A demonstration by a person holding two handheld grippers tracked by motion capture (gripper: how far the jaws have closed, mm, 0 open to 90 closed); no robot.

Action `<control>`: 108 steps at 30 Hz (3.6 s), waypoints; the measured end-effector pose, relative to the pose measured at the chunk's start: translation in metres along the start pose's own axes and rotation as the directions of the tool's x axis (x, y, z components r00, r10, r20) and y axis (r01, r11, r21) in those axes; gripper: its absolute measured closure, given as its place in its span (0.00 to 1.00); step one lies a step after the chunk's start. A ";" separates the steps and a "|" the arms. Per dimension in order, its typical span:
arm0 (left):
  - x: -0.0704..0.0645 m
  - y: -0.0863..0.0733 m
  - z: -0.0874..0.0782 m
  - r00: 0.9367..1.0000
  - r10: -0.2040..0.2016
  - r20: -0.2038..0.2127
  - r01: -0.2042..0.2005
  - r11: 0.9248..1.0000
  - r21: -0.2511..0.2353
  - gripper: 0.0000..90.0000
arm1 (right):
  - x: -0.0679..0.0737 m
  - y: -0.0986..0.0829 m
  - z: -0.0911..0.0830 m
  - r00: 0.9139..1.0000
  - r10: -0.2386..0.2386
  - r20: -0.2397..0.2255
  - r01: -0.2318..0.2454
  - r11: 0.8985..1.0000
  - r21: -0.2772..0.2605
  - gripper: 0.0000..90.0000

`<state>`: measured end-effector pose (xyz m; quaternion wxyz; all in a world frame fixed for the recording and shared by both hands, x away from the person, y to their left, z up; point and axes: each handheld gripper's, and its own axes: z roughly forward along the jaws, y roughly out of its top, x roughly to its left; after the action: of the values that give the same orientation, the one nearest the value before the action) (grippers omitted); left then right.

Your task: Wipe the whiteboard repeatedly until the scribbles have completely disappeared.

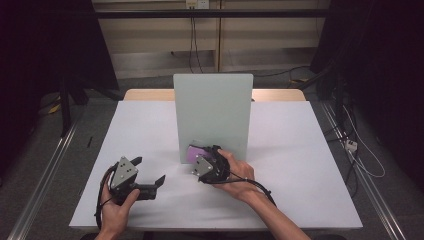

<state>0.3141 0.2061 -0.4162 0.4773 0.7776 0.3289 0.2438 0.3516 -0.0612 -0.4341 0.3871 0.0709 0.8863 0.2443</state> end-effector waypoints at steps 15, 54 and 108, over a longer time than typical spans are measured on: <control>0.001 0.000 0.000 1.000 -0.003 0.000 0.003 1.000 -0.001 0.04 | -0.025 0.006 -0.011 0.996 0.072 0.050 -0.071 0.997 -0.030 0.47; 0.001 -0.001 -0.001 1.000 -0.006 -0.003 0.006 1.000 -0.002 0.04 | -0.030 0.008 -0.013 0.999 0.032 0.025 -0.032 0.999 0.005 0.47; 0.002 -0.001 0.001 1.000 -0.002 0.000 0.002 1.000 0.002 0.04 | -0.022 0.009 -0.012 0.988 0.098 0.116 -0.096 0.995 -0.026 0.47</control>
<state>0.3153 0.2070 -0.4169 0.4766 0.7777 0.3300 0.2431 0.3578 -0.0650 -0.4083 0.4266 0.1243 0.8551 0.2673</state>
